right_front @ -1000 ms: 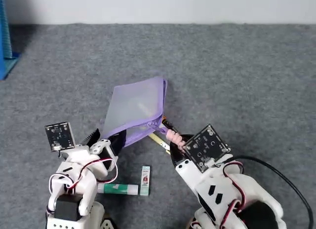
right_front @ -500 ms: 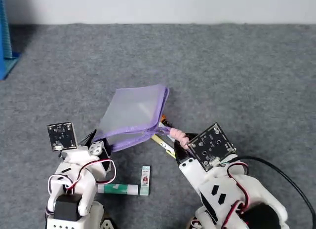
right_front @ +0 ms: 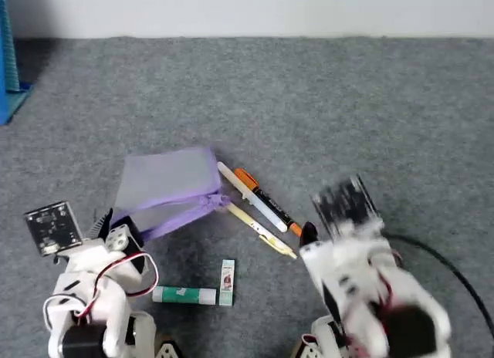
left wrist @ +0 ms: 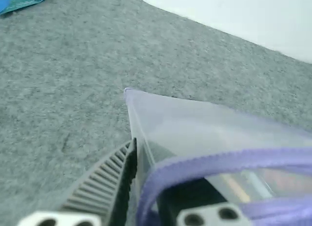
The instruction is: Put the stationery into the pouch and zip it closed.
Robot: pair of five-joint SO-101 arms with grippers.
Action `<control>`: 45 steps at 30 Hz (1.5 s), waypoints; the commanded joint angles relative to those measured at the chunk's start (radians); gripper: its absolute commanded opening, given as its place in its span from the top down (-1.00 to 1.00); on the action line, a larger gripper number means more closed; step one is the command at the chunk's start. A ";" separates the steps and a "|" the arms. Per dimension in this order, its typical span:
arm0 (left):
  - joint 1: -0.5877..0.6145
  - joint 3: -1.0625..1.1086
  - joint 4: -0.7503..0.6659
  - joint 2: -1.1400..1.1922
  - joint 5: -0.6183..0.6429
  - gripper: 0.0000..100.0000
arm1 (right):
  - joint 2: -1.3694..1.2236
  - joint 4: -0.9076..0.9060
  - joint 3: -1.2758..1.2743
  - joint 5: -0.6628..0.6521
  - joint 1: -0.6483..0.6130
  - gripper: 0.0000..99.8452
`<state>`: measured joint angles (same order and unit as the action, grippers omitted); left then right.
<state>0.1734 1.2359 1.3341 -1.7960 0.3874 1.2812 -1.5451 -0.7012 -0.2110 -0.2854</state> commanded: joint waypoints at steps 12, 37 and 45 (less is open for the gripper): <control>0.009 -0.107 0.069 0.005 -0.061 0.98 | -0.645 0.449 0.049 0.006 0.047 0.59; 0.086 -0.101 0.071 -0.002 -0.061 0.98 | -1.366 0.863 0.180 0.006 -0.111 0.59; 0.087 -0.099 0.071 -0.002 -0.061 0.98 | -1.511 0.774 0.302 0.000 -0.087 0.60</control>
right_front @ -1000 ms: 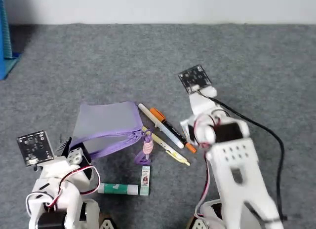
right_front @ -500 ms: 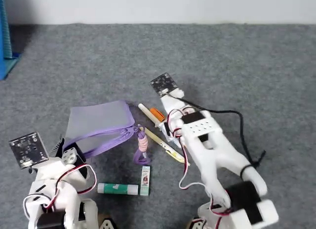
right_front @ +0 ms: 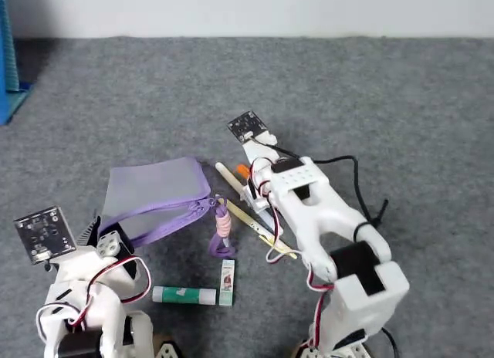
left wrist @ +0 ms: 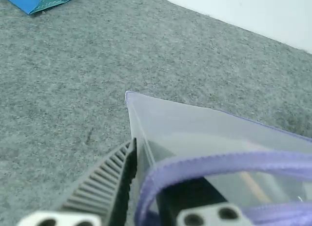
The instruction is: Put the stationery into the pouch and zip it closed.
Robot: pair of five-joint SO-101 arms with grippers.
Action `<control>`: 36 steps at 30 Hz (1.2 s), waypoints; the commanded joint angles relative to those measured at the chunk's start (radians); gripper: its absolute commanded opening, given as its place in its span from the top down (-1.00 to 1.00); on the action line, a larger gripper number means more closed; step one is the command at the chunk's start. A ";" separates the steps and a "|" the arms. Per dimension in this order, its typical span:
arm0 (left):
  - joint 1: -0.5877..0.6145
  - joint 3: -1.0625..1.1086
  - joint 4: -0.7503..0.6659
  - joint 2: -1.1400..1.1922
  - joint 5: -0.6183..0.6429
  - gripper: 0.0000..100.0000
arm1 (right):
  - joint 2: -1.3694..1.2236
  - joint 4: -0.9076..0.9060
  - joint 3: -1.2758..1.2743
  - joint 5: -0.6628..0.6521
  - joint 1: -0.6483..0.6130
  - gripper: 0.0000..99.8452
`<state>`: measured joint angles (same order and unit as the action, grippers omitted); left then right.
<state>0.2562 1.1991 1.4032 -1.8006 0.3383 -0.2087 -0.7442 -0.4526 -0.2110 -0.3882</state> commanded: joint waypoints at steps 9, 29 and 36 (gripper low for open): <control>0.002 -0.062 0.002 0.003 -0.011 0.98 | 0.016 -0.114 0.054 -0.002 0.111 0.98; -0.115 -0.081 -0.035 0.011 0.029 0.98 | 0.840 -0.785 0.054 0.031 0.087 0.98; -0.115 -0.262 0.000 0.213 0.029 0.98 | 0.997 -0.842 0.054 0.149 -0.013 0.98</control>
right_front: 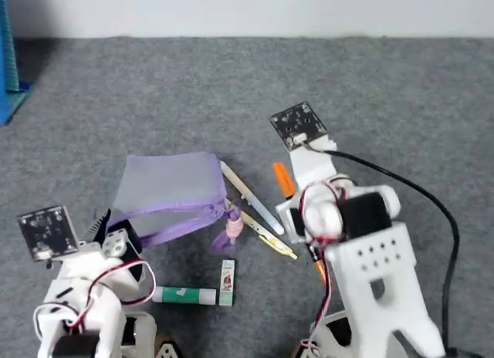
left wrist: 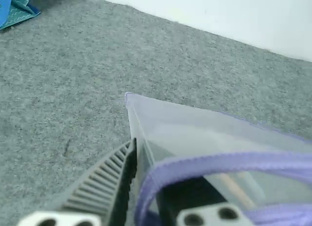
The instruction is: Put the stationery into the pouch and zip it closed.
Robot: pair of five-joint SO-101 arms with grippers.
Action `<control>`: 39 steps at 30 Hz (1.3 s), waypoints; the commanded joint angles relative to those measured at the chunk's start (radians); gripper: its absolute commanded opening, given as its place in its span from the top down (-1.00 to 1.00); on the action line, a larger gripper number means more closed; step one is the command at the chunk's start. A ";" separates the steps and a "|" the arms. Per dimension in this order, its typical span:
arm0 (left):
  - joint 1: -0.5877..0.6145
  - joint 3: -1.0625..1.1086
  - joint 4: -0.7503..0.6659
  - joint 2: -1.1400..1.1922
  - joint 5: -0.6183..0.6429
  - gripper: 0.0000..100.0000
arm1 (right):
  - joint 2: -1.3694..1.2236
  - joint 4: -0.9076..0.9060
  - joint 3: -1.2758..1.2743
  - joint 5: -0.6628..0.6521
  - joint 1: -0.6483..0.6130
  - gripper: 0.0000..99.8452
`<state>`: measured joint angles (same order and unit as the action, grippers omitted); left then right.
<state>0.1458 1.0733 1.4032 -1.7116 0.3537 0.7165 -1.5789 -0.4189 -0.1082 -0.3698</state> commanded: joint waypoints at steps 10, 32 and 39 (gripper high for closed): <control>-0.006 -0.549 0.199 0.519 0.012 0.98 | 0.269 0.113 0.020 0.155 -0.145 0.98; -0.006 -0.661 0.256 0.761 0.014 0.98 | 0.545 0.693 -0.101 0.328 -0.332 0.98; -0.006 -0.656 0.261 0.761 0.014 0.98 | 0.584 1.187 -0.387 0.321 -0.437 0.98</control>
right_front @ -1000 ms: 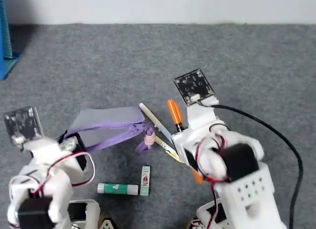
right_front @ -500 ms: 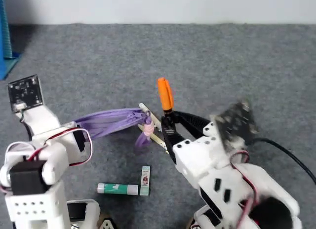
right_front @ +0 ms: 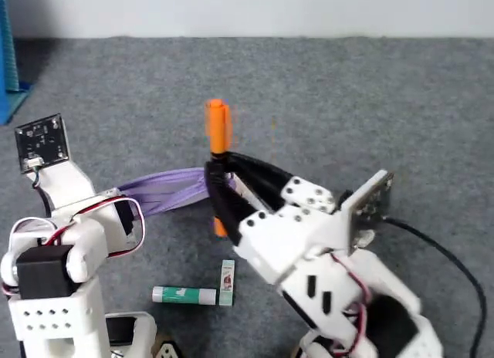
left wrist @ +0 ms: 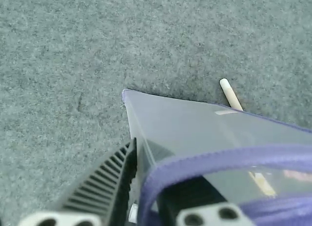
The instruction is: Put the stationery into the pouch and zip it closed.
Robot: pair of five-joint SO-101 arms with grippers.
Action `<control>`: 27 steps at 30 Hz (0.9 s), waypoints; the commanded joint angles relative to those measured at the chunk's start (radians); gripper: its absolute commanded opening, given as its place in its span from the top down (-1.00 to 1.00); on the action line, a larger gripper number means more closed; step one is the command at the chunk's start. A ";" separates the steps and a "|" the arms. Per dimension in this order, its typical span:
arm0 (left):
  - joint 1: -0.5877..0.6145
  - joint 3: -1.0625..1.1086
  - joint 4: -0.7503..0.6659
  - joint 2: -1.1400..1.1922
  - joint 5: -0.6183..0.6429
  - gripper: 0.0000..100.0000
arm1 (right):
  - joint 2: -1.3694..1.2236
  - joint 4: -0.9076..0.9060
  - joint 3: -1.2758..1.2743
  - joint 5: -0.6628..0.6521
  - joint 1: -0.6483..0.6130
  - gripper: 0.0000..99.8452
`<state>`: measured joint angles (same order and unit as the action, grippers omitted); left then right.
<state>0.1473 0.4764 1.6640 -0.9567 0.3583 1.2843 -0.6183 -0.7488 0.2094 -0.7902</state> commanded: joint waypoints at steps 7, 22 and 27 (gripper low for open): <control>-0.008 -0.059 0.002 0.006 0.009 0.98 | -0.073 0.550 -0.193 -0.077 -0.056 0.98; -0.008 -0.058 0.002 0.006 0.009 0.98 | -0.354 0.743 -0.264 -0.110 -0.051 0.97; -0.008 -0.058 0.003 0.006 0.009 0.98 | -0.294 0.573 -0.284 -0.144 -0.054 0.59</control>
<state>0.1458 0.4764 1.6640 -0.9551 0.3583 0.9436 0.0353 -1.0434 0.0821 -0.8439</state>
